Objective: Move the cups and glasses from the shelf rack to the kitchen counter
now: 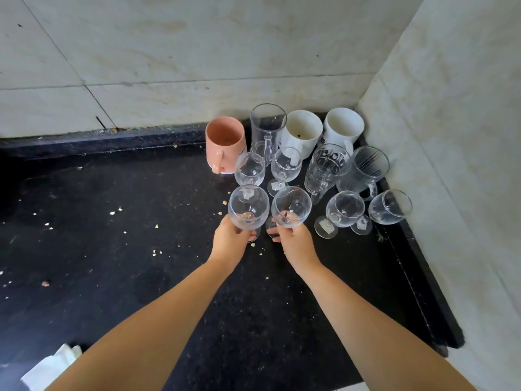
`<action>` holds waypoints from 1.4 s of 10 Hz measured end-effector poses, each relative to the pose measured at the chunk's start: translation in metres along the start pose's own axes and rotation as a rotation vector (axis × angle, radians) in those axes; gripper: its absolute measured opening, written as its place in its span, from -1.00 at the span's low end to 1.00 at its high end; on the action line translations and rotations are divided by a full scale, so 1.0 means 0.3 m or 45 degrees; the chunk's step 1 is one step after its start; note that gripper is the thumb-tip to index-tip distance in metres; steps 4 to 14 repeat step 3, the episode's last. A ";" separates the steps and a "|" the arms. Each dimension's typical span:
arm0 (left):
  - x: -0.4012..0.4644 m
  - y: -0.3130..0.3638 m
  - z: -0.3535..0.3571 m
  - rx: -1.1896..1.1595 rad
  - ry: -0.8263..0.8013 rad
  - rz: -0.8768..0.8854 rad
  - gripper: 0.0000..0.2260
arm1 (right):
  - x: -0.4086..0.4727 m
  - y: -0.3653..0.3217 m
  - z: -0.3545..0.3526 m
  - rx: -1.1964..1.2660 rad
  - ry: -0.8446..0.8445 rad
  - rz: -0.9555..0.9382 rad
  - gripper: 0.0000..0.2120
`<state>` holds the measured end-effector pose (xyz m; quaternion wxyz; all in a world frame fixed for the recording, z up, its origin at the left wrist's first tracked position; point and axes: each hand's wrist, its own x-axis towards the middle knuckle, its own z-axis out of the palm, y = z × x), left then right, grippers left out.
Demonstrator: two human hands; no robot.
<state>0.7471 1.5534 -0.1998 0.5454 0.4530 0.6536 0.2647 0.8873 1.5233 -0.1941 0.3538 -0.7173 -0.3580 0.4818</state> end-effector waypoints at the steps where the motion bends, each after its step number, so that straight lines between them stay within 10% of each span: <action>1: -0.002 0.003 0.003 -0.008 -0.021 -0.005 -0.77 | -0.007 -0.008 -0.003 -0.020 -0.027 -0.003 -0.73; 14: -0.009 -0.016 -0.034 0.144 -0.068 0.104 -0.80 | -0.079 -0.018 -0.033 0.048 -0.008 -0.002 -0.67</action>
